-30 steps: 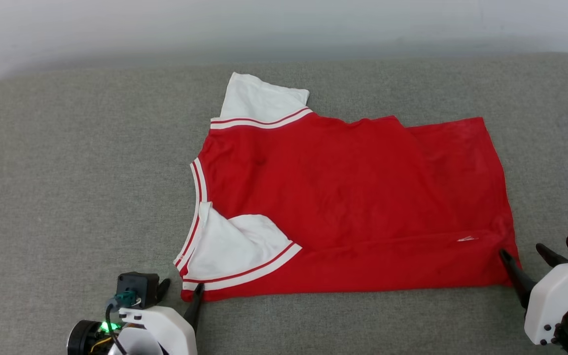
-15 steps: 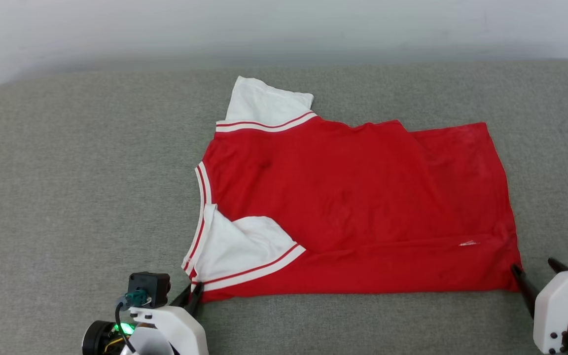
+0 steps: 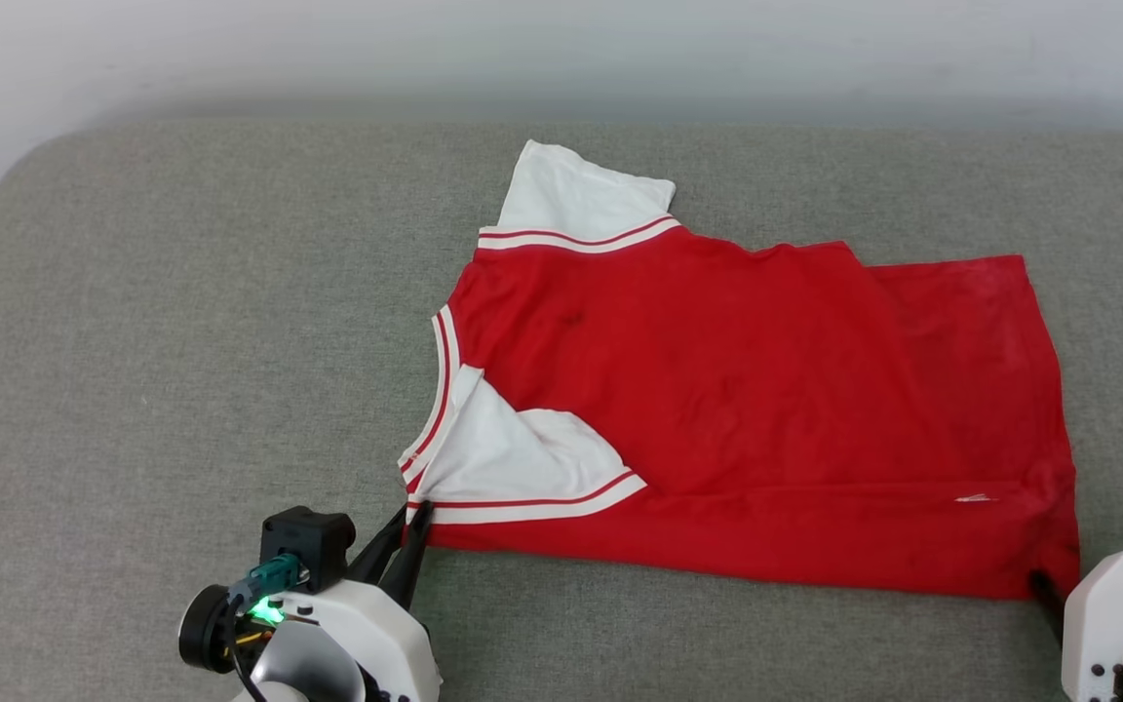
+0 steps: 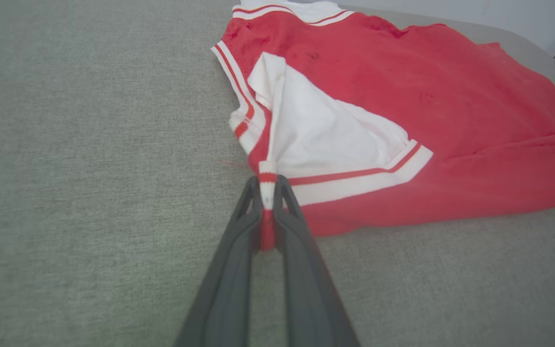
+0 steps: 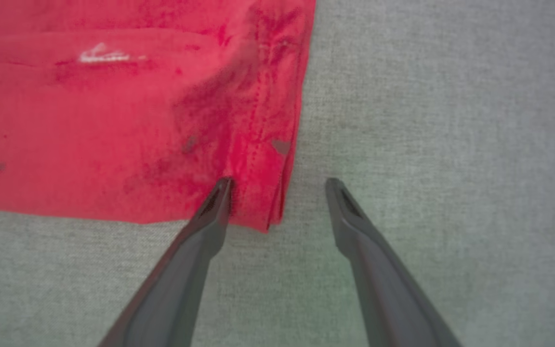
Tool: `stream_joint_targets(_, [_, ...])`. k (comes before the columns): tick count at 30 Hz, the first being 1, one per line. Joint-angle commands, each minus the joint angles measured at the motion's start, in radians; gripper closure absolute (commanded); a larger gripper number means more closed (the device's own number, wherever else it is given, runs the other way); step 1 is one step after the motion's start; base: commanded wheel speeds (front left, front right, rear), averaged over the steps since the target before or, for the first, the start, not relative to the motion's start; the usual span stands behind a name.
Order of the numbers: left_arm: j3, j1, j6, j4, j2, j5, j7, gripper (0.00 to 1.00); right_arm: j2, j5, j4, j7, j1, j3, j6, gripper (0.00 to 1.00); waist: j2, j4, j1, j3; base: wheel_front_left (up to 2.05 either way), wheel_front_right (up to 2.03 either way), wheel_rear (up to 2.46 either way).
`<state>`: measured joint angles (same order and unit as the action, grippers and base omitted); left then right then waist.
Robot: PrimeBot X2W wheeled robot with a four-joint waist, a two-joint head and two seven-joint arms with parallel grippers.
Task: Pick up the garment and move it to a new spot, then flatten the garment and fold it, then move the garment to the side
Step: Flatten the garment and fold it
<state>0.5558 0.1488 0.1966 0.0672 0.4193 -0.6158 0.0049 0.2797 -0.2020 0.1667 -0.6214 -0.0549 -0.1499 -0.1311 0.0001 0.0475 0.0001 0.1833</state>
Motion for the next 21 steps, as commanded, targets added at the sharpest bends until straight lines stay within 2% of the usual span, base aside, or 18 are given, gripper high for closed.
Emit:
stream_joint_targets(1, [0.001,0.010,0.004,-0.004,0.003,0.004,-0.005,1.00,-0.008,0.002,0.011,-0.006,-0.009,0.001,0.001,0.00,-0.0001,0.004,-0.0001,0.007,0.00,0.00,0.00])
stream_joint_targets(7, [0.005,0.012,0.008,-0.009,0.006,0.008,0.001,1.00,-0.035,-0.011,0.074,-0.020,-0.014,0.005,0.001,0.00,-0.0001,0.012,-0.0001,0.024,0.00,0.00,0.00])
stream_joint_targets(8, [0.006,0.012,0.008,-0.007,0.007,0.007,0.002,1.00,-0.039,-0.017,0.084,-0.023,-0.011,0.007,0.001,0.42,-0.0001,0.013,-0.0001,0.026,0.00,0.00,0.00])
stream_joint_targets(9, [0.007,0.012,0.008,-0.004,0.008,0.006,0.005,1.00,-0.045,-0.029,0.095,-0.030,-0.011,0.008,0.001,0.90,-0.0001,0.014,-0.0001,0.027,0.00,0.00,0.00])
stream_joint_targets(10, [0.008,0.011,0.008,0.000,0.009,0.004,0.006,1.00,-0.050,-0.039,0.104,-0.032,-0.014,0.004,0.001,1.00,-0.0001,0.014,-0.0001,0.026,0.00,0.00,0.00])
stream_joint_targets(21, [0.018,-0.051,0.004,0.052,0.016,-0.031,0.023,1.00,-0.005,-0.067,0.131,-0.002,0.003,-0.009,0.001,1.00,-0.0001,0.019,-0.0001,-0.078,0.00,0.00,0.00])
